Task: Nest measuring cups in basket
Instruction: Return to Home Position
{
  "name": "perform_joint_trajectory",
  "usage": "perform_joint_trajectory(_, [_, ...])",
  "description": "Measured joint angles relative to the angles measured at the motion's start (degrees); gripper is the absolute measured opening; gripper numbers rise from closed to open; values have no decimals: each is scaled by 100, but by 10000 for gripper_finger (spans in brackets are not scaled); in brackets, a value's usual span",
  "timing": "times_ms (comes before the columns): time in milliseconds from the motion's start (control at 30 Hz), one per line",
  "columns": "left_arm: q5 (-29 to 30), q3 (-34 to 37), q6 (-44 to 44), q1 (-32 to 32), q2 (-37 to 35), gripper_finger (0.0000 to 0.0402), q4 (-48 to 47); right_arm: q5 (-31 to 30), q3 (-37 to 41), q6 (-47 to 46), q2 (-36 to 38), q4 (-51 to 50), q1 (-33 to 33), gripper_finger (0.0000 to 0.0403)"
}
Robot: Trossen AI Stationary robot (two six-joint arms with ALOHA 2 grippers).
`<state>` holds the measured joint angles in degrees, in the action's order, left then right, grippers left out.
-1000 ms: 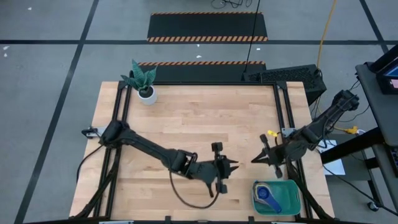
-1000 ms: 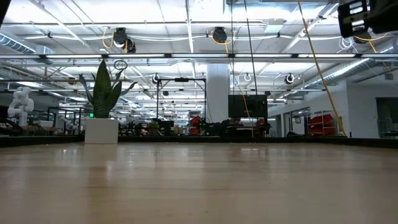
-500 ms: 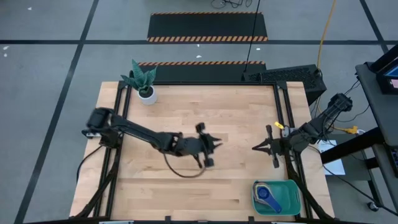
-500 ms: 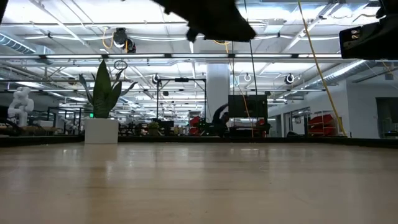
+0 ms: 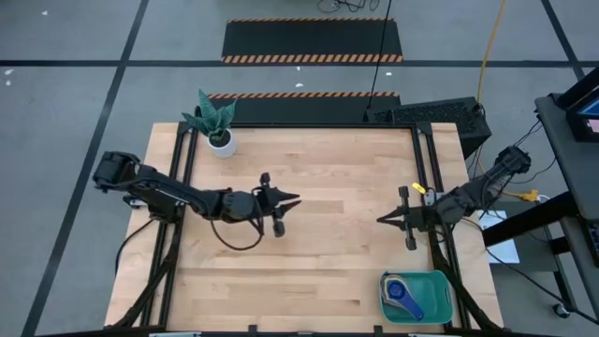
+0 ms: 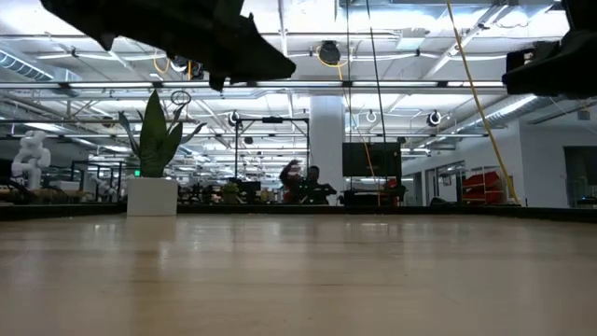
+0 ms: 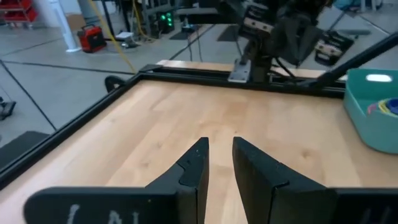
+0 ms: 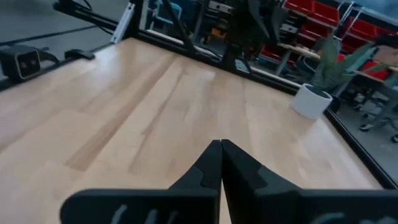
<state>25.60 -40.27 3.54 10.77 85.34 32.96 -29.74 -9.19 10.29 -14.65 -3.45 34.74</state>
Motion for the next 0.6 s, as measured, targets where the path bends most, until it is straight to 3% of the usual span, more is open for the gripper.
perform_joint_trajectory(267, [39, 347, -32, -152, -118, 76, 132, 1334, 742, 172, -5, 1621, -863, 0])
perform_joint_trajectory(600, [-41, 343, -171, -251, -210, 76, -102, 1788, 808, -106, 4, 1524, -1450, 0])
